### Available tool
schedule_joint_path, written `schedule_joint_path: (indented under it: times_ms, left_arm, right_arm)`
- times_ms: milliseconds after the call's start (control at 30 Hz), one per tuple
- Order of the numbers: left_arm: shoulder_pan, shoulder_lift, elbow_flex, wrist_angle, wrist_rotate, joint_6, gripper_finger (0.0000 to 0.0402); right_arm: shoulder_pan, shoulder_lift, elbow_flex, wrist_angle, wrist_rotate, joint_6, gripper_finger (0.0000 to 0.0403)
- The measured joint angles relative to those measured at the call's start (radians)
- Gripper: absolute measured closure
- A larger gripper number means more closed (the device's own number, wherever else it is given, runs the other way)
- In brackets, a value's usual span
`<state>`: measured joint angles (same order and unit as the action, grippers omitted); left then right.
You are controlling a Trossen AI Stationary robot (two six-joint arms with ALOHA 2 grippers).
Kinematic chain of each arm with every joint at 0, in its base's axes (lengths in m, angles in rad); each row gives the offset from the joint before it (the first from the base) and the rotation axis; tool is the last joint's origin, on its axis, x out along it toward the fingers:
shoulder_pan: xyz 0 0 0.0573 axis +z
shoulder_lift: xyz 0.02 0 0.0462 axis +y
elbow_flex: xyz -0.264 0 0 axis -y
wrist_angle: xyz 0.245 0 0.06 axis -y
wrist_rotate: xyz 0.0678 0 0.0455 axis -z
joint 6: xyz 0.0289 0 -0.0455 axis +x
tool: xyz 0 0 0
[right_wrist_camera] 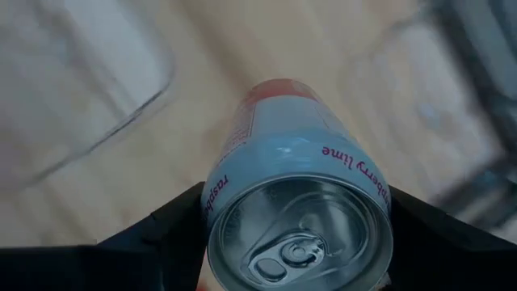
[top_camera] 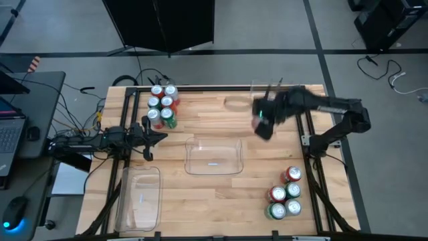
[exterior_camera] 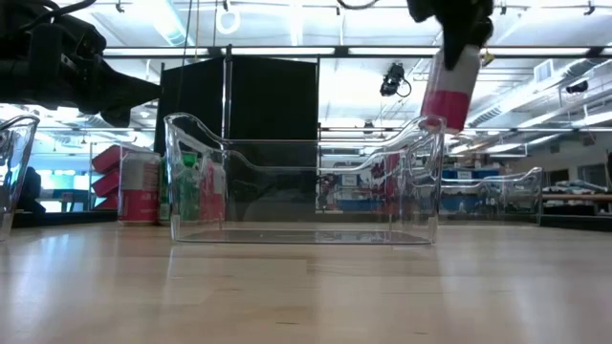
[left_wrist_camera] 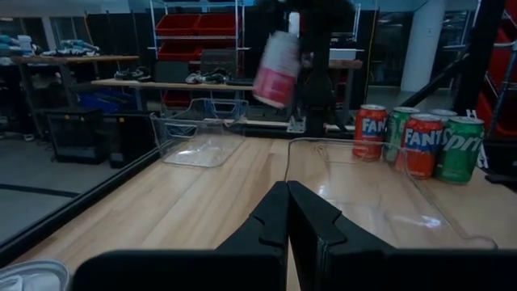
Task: Sort soda cans
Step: Put the middle bottom pink white soda can into the top transparent bin
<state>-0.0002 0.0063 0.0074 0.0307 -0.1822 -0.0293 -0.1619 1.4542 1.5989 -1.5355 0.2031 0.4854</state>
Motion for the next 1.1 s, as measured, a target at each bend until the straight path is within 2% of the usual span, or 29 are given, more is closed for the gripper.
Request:
schedule_joint_path:
  times_ms: [300,500,800,1100]
  left_arm:
    - [0.0,0.0,0.0,0.0,-0.001,-0.005,0.0391]
    - [0.0,0.0,0.0,0.0,-0.003,-0.005,0.0391]
    - [0.0,0.0,0.0,0.0,-0.003,-0.031,0.0391]
    - [0.0,0.0,0.0,0.0,-0.002,-0.032,0.0391]
  right_arm:
    - [-0.519,0.02,0.039,0.002,-0.019,-0.143,0.0117]
    - [-0.768,0.074,0.039,0.049,-0.053,-0.2,0.0117]
    - [-0.921,0.177,0.039,0.128,-0.07,-0.218,0.0117]
    - [-0.946,0.278,0.039,0.212,-0.107,-0.208,0.0117]
